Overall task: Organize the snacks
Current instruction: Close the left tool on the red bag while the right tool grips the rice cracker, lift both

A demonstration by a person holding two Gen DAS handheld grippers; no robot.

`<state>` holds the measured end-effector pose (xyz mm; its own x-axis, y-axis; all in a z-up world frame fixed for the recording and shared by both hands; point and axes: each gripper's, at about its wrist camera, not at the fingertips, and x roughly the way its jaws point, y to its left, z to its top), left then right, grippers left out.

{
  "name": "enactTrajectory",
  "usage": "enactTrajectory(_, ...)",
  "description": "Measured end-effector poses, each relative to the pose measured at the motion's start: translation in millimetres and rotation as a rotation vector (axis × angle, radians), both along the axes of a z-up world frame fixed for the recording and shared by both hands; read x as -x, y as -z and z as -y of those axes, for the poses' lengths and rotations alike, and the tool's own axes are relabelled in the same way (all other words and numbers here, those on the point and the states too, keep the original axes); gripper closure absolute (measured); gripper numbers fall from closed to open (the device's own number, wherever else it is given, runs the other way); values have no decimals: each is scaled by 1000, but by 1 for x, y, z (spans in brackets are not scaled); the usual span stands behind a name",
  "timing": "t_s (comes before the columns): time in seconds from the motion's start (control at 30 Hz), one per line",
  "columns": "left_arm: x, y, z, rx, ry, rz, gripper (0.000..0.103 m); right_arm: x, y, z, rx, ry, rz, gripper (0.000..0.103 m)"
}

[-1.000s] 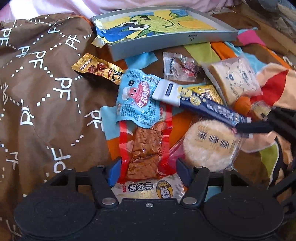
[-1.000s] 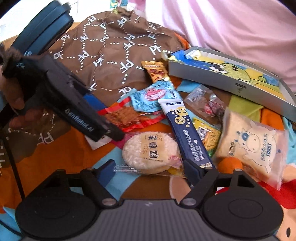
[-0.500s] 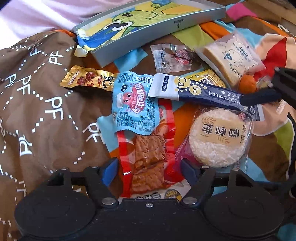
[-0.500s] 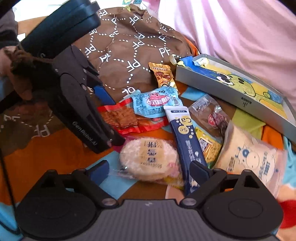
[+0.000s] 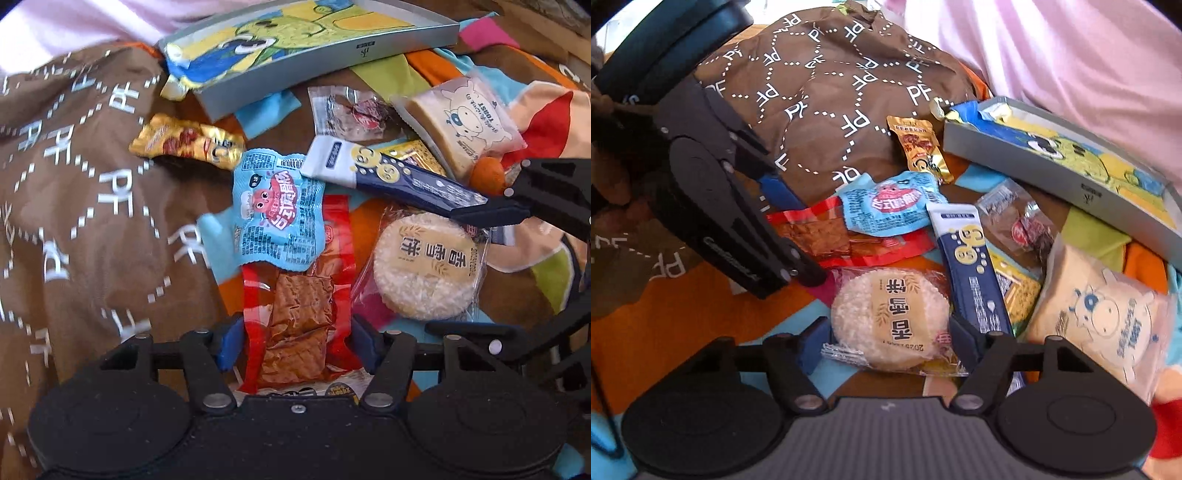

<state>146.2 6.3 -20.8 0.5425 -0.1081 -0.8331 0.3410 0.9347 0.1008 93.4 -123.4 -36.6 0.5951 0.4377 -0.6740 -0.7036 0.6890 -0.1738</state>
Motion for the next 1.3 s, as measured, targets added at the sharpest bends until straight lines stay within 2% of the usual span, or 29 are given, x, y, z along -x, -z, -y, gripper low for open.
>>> enactTrajectory(0.1, 11, -7, -1, 66, -32, -80, 41, 9, -10, 12, -2, -7, -61, 29)
enactTrajectory(0.2, 23, -8, 0, 111, -27, -125, 41, 15, -16, 21, 3, -38, -104, 25)
enactTrajectory(0.4, 28, -5, 16, 16, 56, -66, 33, 5, -10, 15, 21, -38, -72, 14)
enactTrajectory(0.47, 26, -3, 17, -24, 83, -50, 26, 2, -8, 12, 27, -50, -64, 13)
enactTrajectory(0.57, 26, -4, 16, -42, 104, -45, 25, 1, -4, 7, 44, -85, -40, 11)
enactTrajectory(0.67, 26, -3, 19, -65, 125, -48, 25, -4, 1, 2, 48, -105, -32, 15)
enactTrajectory(0.73, 26, -4, 20, -54, 130, -61, 37, -4, 1, 2, 39, -108, -42, 28)
enactTrajectory(0.87, 30, -6, 21, -50, 128, -55, 39, -1, -1, 8, 21, -102, -68, 29)
enactTrajectory(0.97, 32, -11, 18, 2, 78, -90, 40, 4, -5, 16, 18, -84, -76, 29)
enactTrajectory(1.07, 36, -18, 11, 86, 22, -163, 42, 16, -11, 24, 38, -92, -52, 29)
enactTrajectory(1.3, 34, -25, -4, 314, -110, -419, 49, 37, -24, 38, 110, -132, 22, 29)
